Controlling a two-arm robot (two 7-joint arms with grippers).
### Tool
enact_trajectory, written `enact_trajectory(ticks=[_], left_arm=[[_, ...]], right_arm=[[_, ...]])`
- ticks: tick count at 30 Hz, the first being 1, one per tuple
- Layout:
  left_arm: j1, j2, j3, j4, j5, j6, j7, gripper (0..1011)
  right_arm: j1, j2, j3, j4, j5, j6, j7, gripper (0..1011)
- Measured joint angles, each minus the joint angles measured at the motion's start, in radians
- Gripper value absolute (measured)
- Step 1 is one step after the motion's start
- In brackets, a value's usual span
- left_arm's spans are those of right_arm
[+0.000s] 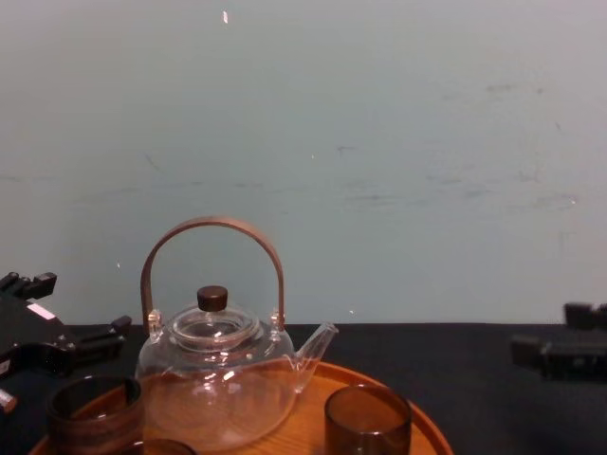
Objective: Pick up the glass from the table and place it on the tray.
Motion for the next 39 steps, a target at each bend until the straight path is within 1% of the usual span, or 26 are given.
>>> enact_trajectory(ticks=[1,3,4,5,7,8,10,13,17,18,24,31,35,39], left_arm=[[0.000,0.000,0.000,0.000,0.000,0.000,0.000,1001],[0.000,0.000,0.000,0.000,0.000,0.000,0.000,1002],[0.000,0.000,0.000,0.000,0.000,0.000,0.000,1001],[0.000,0.000,0.000,0.000,0.000,0.000,0.000,1002],[0.000,0.000,0.000,0.000,0.000,0.000,0.000,1002],[0.000,0.000,0.000,0.000,0.000,0.000,0.000,1001],[0.000,0.000,0.000,0.000,0.000,0.000,0.000,1001],[0.000,0.000,0.000,0.000,0.000,0.000,0.000,1001],[0.000,0.000,0.000,0.000,0.000,0.000,0.000,1001],[0.000,0.000,0.000,0.000,0.000,0.000,0.000,1001],[0.000,0.000,0.000,0.000,0.000,0.000,0.000,1001],[0.000,0.000,0.000,0.000,0.000,0.000,0.000,1001],[0.000,0.000,0.000,0.000,0.000,0.000,0.000,1002],[0.000,0.000,0.000,0.000,0.000,0.000,0.000,1001]], right_arm=[[-0.006,-0.014,0.015,0.005,-0.001,-0.003,-0.028,1002],[-0.011,-0.028,0.026,0.012,-0.006,-0.007,-0.055,1002],[-0.013,-0.043,0.037,0.022,-0.014,-0.012,-0.078,1002],[-0.013,-0.043,0.037,0.022,-0.014,-0.012,-0.078,1002],[-0.016,-0.061,0.046,0.036,-0.027,-0.022,-0.106,1002],[-0.017,-0.075,0.050,0.049,-0.040,-0.034,-0.126,1002],[-0.019,-0.088,0.054,0.061,-0.053,-0.047,-0.145,1002],[-0.022,-0.123,0.062,0.095,-0.082,-0.089,-0.181,1002],[-0.023,-0.145,0.065,0.119,-0.099,-0.120,-0.194,1002],[-0.023,-0.158,0.065,0.134,-0.106,-0.135,-0.197,1002],[-0.022,-0.195,0.065,0.179,-0.130,-0.176,-0.201,1002],[-0.020,-0.225,0.072,0.207,-0.142,-0.186,-0.200,1002],[-0.017,-0.234,0.076,0.212,-0.149,-0.185,-0.198,1002],[-0.017,-0.232,0.076,0.211,-0.148,-0.184,-0.198,1002]])
